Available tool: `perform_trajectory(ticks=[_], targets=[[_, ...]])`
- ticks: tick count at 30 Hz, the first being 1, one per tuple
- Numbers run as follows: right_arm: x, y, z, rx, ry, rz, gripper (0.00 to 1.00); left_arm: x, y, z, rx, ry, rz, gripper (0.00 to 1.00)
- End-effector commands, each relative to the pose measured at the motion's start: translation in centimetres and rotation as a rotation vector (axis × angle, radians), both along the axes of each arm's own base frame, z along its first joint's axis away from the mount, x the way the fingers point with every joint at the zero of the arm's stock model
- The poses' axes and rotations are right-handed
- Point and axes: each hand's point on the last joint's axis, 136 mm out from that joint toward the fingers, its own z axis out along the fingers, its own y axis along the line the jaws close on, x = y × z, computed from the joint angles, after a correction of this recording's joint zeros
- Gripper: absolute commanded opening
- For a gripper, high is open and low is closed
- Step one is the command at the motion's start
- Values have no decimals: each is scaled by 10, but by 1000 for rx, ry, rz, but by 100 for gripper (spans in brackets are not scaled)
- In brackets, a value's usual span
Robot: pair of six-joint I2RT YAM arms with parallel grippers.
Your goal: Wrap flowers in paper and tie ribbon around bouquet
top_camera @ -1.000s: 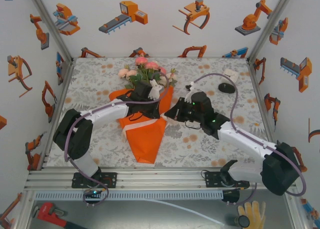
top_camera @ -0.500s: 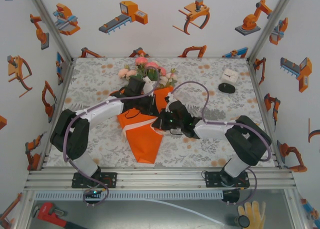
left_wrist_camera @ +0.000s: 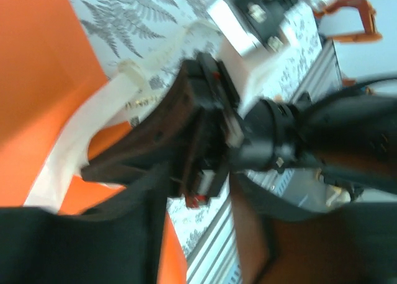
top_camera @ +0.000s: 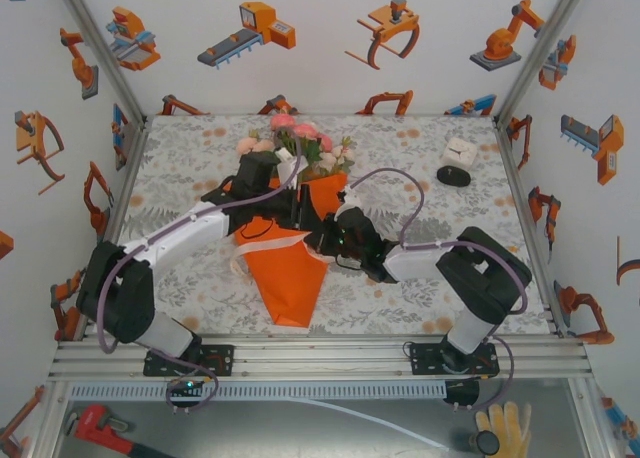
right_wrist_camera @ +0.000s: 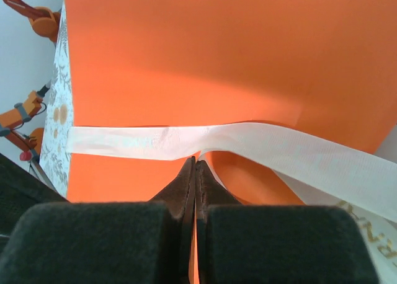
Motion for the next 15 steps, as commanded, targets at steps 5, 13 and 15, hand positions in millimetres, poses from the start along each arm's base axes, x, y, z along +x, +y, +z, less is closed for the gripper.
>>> perform_trajectory(ticks=[5,13,15], targets=[[16,7,8,53,-44,-51,1,4,46,39,48,-170,64,56],[8,10,-1,-110,-151,-11,2,37,99,-22,482,-11,170,47],[9,5,-10,-211,-169,-4,2,33,83,-31,424,52,114,48]])
